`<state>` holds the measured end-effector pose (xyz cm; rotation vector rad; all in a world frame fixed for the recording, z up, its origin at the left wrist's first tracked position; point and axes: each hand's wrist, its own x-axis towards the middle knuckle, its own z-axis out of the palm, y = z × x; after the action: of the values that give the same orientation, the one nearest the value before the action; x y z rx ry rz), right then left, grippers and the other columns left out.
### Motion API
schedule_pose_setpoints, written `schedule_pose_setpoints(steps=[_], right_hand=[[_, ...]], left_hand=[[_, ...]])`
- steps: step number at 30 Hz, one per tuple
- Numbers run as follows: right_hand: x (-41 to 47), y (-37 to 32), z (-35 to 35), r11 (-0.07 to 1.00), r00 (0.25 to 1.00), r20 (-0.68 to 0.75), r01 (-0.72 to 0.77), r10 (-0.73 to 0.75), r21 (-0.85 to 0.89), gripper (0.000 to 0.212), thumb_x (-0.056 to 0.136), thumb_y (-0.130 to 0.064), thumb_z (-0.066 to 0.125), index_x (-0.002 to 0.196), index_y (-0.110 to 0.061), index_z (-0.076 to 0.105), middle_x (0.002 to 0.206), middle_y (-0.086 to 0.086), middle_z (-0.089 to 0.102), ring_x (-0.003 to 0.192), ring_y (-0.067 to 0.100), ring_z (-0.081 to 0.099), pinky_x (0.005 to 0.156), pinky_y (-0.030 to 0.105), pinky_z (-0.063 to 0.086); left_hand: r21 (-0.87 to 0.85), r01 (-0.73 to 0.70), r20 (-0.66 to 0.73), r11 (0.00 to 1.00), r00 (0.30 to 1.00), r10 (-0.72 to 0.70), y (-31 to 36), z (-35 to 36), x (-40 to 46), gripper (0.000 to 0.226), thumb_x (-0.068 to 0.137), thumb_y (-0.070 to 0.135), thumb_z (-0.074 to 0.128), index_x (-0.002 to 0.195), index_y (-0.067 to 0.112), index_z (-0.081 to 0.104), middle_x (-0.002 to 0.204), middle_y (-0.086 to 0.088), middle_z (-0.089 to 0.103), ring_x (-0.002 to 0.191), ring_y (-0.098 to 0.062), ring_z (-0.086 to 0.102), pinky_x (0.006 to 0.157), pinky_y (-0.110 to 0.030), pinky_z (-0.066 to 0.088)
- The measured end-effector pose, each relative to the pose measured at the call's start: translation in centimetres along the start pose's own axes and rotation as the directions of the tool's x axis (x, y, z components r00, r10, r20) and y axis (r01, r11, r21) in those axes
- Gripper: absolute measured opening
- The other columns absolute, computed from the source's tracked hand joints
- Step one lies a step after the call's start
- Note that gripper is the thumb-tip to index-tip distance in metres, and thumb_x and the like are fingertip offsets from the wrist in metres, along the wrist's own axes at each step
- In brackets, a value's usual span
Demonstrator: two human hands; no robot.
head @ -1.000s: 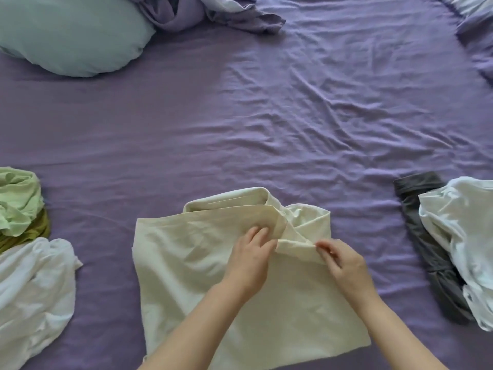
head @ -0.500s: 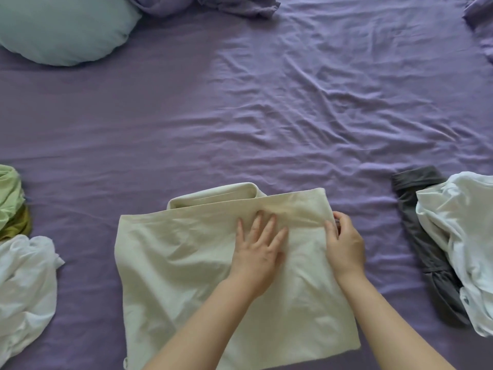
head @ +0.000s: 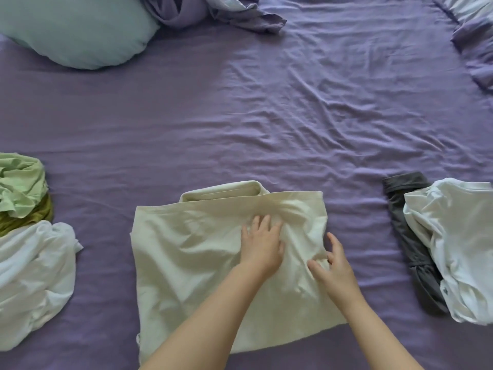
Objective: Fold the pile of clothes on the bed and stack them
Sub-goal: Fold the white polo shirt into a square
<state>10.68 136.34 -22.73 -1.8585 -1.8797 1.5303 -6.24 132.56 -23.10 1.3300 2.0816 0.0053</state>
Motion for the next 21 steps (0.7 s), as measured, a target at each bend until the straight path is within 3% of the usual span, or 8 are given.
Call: schedule_pose_setpoints(steps=[3,6,9,12,15,17,19,21], right_hand=[[-0.8,-2.3,-0.4,0.991,0.999,0.048,0.009,-0.015,0.131,0.072,0.081,-0.009,0.067,0.139,-0.033,0.034,0.103,-0.022,0.065,0.094,0.002,0.061,0.083,0.025,0.047],[-2.5,-6.1,0.7,0.98,0.964,0.188,0.197,-0.19,-0.019,0.076,0.083,-0.011,0.062,0.142,-0.04,0.025,0.122,-0.034,0.048,0.104,-0.016,0.05,0.083,0.004,0.038],[-4.3,-10.0,4.1,0.9,0.886,0.362,0.379,-0.288,-0.213,0.083,0.087,-0.013,0.053,0.152,-0.026,0.004,0.15,-0.014,0.033,0.133,0.006,0.039,0.097,0.016,0.036],[-6.5,-13.5,9.1,0.8,0.812,0.47,0.517,-0.346,-0.304,0.082,0.083,-0.01,0.048,0.151,-0.028,0.004,0.146,-0.005,0.04,0.124,0.017,0.049,0.091,0.029,0.043],[-8.6,-15.2,14.6,0.749,0.74,0.557,0.597,-0.377,-0.286,0.066,0.082,-0.012,0.046,0.14,-0.024,0.019,0.128,-0.004,0.05,0.109,0.02,0.056,0.085,0.038,0.049],[-9.6,-14.9,18.3,0.702,0.683,0.616,0.655,-0.393,-0.279,0.066,0.084,-0.013,0.047,0.144,-0.021,0.019,0.134,-0.001,0.047,0.114,0.021,0.053,0.088,0.037,0.048],[-9.8,-13.6,20.2,0.645,0.619,0.689,0.709,-0.376,-0.285,0.076,0.088,-0.009,0.046,0.152,-0.021,0.008,0.156,0.0,0.022,0.131,0.022,0.04,0.101,0.034,0.041],[-10.2,-12.1,21.3,0.608,0.561,0.761,0.741,-0.326,-0.286,0.081,0.089,-0.008,0.047,0.153,-0.023,0.0,0.161,-0.005,-0.005,0.139,0.024,0.03,0.109,0.034,0.032]], left_hand=[[-0.494,0.034,-0.067,0.869,0.995,-0.077,0.1,-0.7,-3.4,0.041,0.101,0.025,0.043,0.141,0.017,0.044,0.146,-0.003,0.041,0.137,-0.02,0.033,0.112,-0.028,0.023],[-0.89,0.121,0.06,0.441,0.987,-0.149,-0.8,-2.3,-6.6,0.035,0.1,0.028,0.047,0.133,0.017,0.052,0.137,-0.001,0.053,0.124,-0.013,0.05,0.108,-0.031,0.037],[-0.973,0.23,0.226,0.021,0.966,-0.13,-3.1,-4.1,-9.5,0.039,0.097,0.051,0.039,0.124,0.029,0.057,0.124,0.006,0.061,0.11,-0.012,0.059,0.093,-0.036,0.049],[-0.954,0.196,0.232,-0.229,0.963,-0.14,-7.7,-5.0,-11.9,0.06,0.093,0.063,0.025,0.126,0.026,0.06,0.117,-0.002,0.066,0.104,-0.018,0.062,0.084,-0.038,0.05],[-0.908,0.108,0.213,-0.404,0.951,-0.223,-13.1,-4.6,-14.3,0.07,0.091,0.069,0.021,0.127,0.023,0.06,0.119,-0.007,0.065,0.101,-0.02,0.062,0.083,-0.038,0.049],[-0.884,0.065,0.212,-0.464,0.939,-0.272,-16.6,-3.6,-15.9,0.071,0.091,0.07,0.023,0.127,0.02,0.059,0.122,-0.007,0.065,0.104,-0.023,0.063,0.084,-0.038,0.049],[-0.891,0.088,0.237,-0.446,0.927,-0.291,-18.3,-2.7,-16.5,0.07,0.091,0.069,0.023,0.124,0.019,0.06,0.119,-0.006,0.068,0.103,-0.022,0.065,0.079,-0.036,0.053],[-0.906,0.137,0.277,-0.4,0.908,-0.315,-19.7,-1.6,-16.9,0.061,0.093,0.064,0.028,0.115,0.019,0.064,0.109,-0.004,0.071,0.096,-0.019,0.067,0.073,-0.033,0.055]])
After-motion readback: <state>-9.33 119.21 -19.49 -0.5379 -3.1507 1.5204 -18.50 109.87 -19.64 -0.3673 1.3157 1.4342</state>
